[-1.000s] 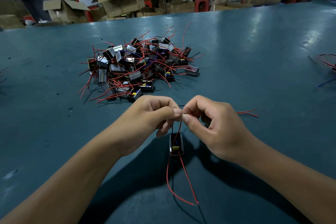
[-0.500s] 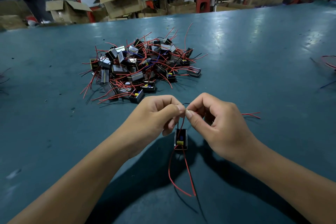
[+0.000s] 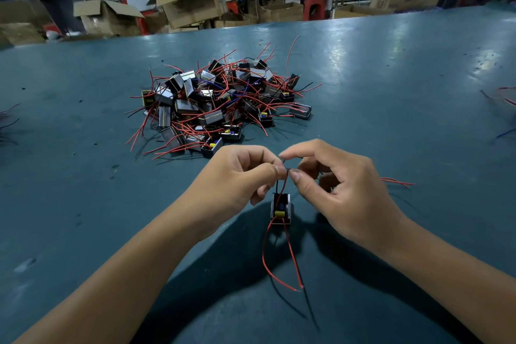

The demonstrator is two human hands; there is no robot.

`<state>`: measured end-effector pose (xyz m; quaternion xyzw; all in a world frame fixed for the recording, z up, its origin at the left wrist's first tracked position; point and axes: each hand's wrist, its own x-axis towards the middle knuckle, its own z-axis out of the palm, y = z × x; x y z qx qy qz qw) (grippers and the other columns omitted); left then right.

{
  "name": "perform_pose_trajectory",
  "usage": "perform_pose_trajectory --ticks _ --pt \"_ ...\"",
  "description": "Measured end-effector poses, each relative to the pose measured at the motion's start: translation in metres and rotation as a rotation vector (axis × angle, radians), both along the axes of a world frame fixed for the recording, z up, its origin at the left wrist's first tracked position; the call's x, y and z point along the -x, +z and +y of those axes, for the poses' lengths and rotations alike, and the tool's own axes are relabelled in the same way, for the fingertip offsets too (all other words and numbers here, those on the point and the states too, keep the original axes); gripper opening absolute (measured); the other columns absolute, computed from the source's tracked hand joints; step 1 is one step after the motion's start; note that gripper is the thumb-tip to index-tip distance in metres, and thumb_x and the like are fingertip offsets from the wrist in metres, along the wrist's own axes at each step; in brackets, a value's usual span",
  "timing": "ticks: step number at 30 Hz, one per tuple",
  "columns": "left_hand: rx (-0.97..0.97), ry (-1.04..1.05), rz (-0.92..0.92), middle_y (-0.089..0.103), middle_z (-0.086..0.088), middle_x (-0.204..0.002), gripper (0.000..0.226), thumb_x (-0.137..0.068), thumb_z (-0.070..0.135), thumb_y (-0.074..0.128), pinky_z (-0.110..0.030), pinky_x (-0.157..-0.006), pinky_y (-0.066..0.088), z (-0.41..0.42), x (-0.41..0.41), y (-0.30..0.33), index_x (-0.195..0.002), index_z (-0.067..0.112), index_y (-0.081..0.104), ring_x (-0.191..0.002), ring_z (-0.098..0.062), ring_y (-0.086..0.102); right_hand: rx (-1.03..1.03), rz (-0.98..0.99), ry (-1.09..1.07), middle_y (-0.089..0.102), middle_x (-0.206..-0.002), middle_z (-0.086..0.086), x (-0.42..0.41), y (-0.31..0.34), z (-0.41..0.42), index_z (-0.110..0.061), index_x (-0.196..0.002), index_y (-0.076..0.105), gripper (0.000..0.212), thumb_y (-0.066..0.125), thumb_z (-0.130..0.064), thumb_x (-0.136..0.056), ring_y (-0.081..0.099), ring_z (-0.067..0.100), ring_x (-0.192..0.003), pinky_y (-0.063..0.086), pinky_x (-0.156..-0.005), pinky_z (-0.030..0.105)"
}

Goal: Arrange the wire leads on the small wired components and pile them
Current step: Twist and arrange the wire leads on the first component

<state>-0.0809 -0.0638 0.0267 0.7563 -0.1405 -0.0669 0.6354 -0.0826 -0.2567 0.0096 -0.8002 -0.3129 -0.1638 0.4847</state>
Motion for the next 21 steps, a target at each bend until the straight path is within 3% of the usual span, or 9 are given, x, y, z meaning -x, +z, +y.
perform_pose_trajectory --ticks 3,7,11,21 --pt "0.013 -0.006 0.006 0.051 -0.004 -0.058 0.015 -0.083 0.016 0.064 -0.023 -0.051 0.039 0.0006 -0.0005 -0.0004 -0.07 0.019 0.072 -0.054 -0.015 0.044 0.034 -0.058 0.006 0.069 -0.086 -0.008 -0.0003 0.0013 -0.0001 -0.02 -0.106 0.069 0.02 0.068 -0.007 -0.091 0.065 0.012 -0.077 0.049 -0.068 0.028" --pt "0.011 -0.012 -0.003 0.051 -0.004 -0.058 0.015 -0.084 0.016 0.065 -0.023 -0.05 0.039 0.0008 -0.0005 -0.0011 -0.072 0.019 0.073 -0.054 -0.014 0.044 0.025 -0.039 -0.003 0.061 -0.074 -0.012 -0.0021 -0.0004 -0.0004 -0.021 -0.101 0.067 0.013 0.068 -0.011 -0.092 0.057 0.008 -0.064 0.037 -0.06 0.012" --pt "0.008 -0.012 -0.02 0.051 -0.003 -0.059 0.012 -0.084 0.017 0.066 -0.023 -0.05 0.039 0.0014 -0.0006 -0.0014 -0.073 0.017 0.072 -0.054 -0.015 0.044 0.026 -0.018 -0.005 0.058 -0.071 -0.013 -0.0028 -0.0019 -0.0002 -0.019 -0.098 0.065 0.011 0.069 -0.012 -0.092 0.056 0.007 -0.063 0.034 -0.059 0.008" --pt "-0.009 0.007 -0.034 0.052 -0.003 -0.062 0.01 -0.084 0.021 0.066 -0.023 -0.053 0.041 0.0046 -0.0031 -0.0034 -0.075 0.017 0.07 -0.058 -0.014 0.046 -0.027 0.079 -0.037 0.06 -0.066 -0.011 -0.0035 -0.001 -0.0017 -0.019 -0.091 0.065 0.008 0.071 -0.013 -0.09 0.054 0.01 -0.056 0.039 -0.054 0.016"
